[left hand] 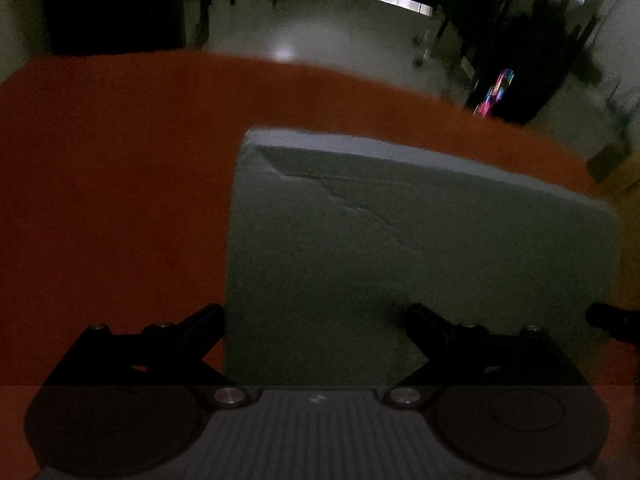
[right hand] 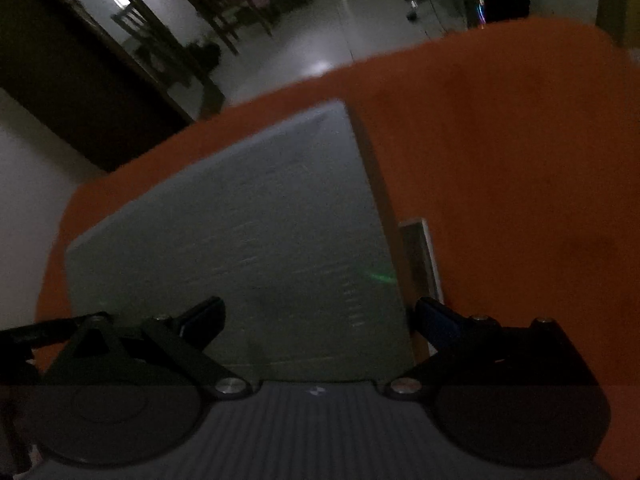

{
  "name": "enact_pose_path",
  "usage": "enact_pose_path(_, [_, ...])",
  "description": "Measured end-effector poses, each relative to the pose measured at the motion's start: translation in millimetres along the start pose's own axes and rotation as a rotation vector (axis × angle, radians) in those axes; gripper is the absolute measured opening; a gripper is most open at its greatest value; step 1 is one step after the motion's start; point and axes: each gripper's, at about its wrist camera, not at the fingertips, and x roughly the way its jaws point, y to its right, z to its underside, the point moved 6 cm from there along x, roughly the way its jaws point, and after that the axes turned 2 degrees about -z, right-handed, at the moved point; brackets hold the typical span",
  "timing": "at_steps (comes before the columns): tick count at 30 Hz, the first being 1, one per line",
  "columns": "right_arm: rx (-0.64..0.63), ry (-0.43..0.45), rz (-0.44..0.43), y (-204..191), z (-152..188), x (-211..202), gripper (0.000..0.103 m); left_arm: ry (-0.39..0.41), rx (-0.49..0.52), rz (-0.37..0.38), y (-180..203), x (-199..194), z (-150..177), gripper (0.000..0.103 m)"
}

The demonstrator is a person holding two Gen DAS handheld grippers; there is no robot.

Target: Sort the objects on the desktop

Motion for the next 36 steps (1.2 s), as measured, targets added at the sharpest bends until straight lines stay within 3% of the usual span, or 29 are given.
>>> enact_pose_path(4, [0.011,-0.041,0.023,13.7,0.4,36.7,0.103,-0.047,0.006,-0.016,-2.5,36.0,1.0,0.096])
enact_pose_path(10, [-0.002,-0.042,0.012,20.9,-1.5,40.6,0.103,-0.061,-0.016,0.024,-13.4,47.7,2.6,0.096])
enact_pose_path(19, [-0.09,-0.025,0.035,30.8,14.2,28.2,0.103,-0.02,0.003,0.03,-9.2,49.7,11.1,0.096])
enact_pose_path(36, [-0.187,-0.081,-0.007,64.4,54.0,3.3,0.102,0.026,0.198,-0.001,-9.7,15.6,62.8,0.094])
